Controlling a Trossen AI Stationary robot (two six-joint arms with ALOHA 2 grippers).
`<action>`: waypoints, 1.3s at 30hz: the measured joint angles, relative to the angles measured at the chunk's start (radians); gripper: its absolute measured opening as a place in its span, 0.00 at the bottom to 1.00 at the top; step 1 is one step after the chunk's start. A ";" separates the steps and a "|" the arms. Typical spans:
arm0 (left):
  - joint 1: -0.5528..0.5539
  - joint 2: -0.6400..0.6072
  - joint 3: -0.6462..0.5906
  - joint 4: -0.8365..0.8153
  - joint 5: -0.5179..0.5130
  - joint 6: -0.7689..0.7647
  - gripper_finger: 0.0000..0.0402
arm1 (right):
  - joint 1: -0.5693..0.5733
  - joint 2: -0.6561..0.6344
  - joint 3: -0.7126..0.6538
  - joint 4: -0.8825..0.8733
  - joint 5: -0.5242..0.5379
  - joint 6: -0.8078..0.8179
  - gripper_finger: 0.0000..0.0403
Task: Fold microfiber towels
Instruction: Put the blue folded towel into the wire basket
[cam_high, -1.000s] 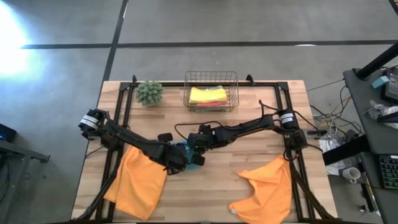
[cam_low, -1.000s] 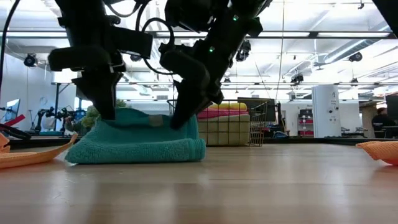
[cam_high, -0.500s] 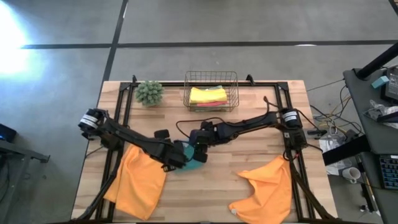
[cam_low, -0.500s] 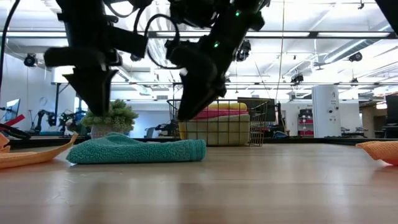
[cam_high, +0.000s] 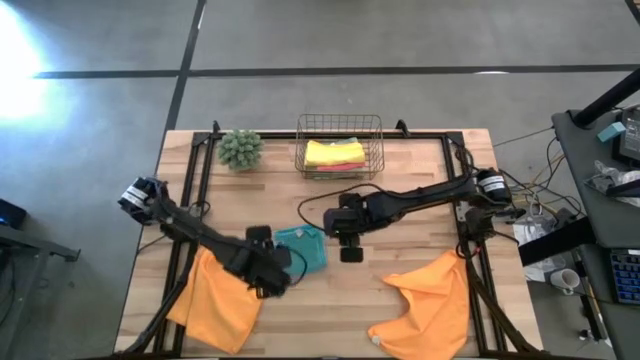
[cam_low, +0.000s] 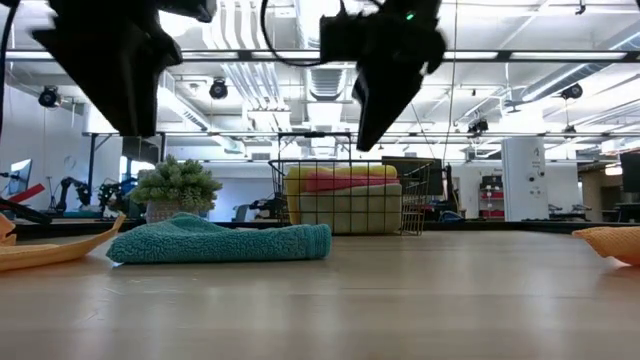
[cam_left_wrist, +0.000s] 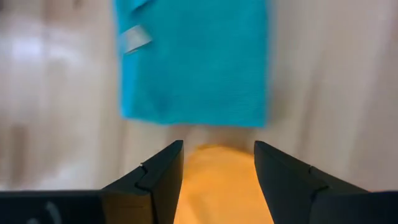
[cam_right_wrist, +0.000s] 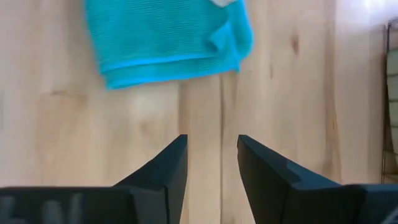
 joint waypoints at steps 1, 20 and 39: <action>-0.021 0.004 0.000 0.021 -0.004 0.000 0.45 | 0.011 -0.012 -0.013 0.008 0.000 -0.013 0.32; -0.158 0.180 0.000 0.171 -0.133 -0.030 0.45 | 0.193 -0.096 -0.322 0.488 -0.002 -0.201 0.33; -0.140 0.260 -0.010 0.190 -0.228 -0.077 0.45 | 0.199 0.046 -0.279 0.630 0.022 -0.293 0.50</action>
